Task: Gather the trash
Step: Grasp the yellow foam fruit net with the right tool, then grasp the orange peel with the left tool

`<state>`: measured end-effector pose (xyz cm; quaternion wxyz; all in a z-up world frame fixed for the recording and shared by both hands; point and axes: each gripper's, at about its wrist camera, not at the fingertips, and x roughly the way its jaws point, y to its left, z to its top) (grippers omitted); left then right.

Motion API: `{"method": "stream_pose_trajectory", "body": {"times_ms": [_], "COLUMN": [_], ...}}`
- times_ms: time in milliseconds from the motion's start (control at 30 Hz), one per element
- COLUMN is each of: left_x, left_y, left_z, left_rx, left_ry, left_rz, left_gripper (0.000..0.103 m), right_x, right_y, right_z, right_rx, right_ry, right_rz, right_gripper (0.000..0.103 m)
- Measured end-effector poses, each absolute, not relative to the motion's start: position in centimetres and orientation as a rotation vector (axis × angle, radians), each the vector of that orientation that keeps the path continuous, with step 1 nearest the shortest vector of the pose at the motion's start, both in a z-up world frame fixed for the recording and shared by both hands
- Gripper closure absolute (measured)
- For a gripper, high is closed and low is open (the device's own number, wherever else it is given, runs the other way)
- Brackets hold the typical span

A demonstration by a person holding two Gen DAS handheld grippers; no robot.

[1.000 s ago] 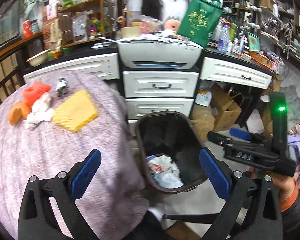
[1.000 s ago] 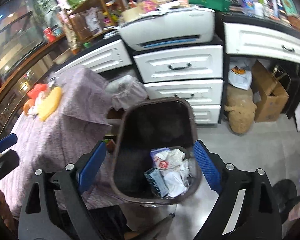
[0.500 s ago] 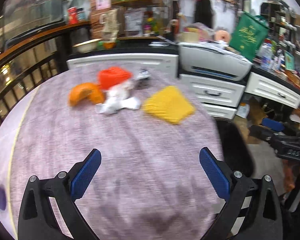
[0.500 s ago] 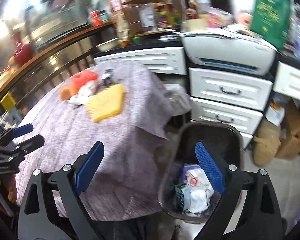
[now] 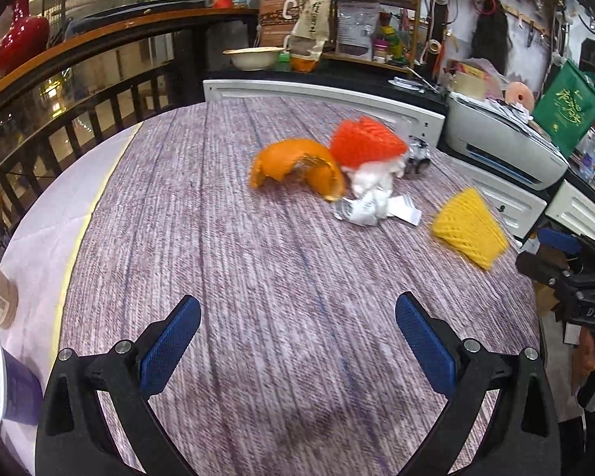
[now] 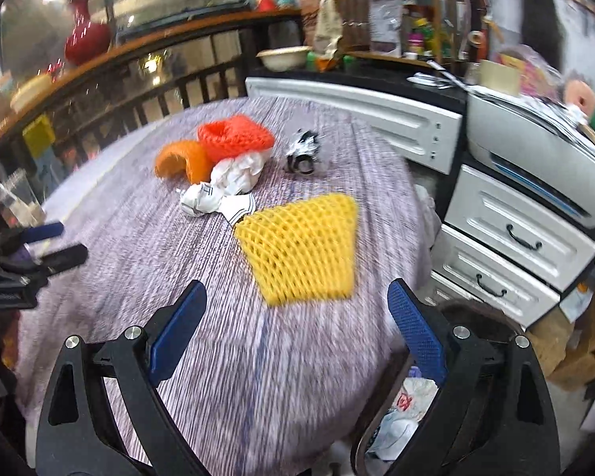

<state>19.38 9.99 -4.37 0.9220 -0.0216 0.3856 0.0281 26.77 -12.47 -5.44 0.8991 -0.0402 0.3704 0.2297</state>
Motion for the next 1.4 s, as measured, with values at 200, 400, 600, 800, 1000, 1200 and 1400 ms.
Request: {"method": "stream_pose_trajectory", "body": {"times_ms": [200, 400, 600, 800, 1000, 1200, 1400], "left_x": [20.9, 22.2, 23.6, 25.5, 27.9, 29.9, 32.4], "left_y": [11.7, 12.4, 12.1, 12.0, 11.8, 11.4, 10.9], "left_z": [-4.8, -5.2, -5.3, -5.2, -5.8, -6.4, -6.7], "left_rx": [-0.060, -0.039, 0.001, 0.060, 0.121, 0.152, 0.192], "left_ry": [0.808, 0.814, 0.815, 0.808, 0.833, 0.848, 0.848], "left_rz": [0.088, 0.106, 0.114, 0.118, 0.111, 0.108, 0.150], "left_gripper": [0.006, 0.006, 0.009, 0.017, 0.025, 0.031, 0.040], "right_x": [29.8, 31.3, 31.4, 30.0, 28.6, 27.3, 26.2], "right_y": [-10.5, -10.0, -9.6, -9.8, -11.0, -12.6, -13.9], "right_z": [-7.1, -8.0, -8.1, -7.2, -5.6, -4.9, -4.7], "right_rx": [-0.143, -0.138, -0.126, -0.099, -0.058, -0.026, 0.002], "right_ry": [0.817, 0.862, 0.872, 0.840, 0.806, 0.788, 0.784], "right_rz": [0.469, 0.472, 0.511, 0.547, 0.551, 0.552, 0.548], "right_gripper": [0.012, 0.035, 0.080, 0.083, 0.083, 0.083, 0.083]}}
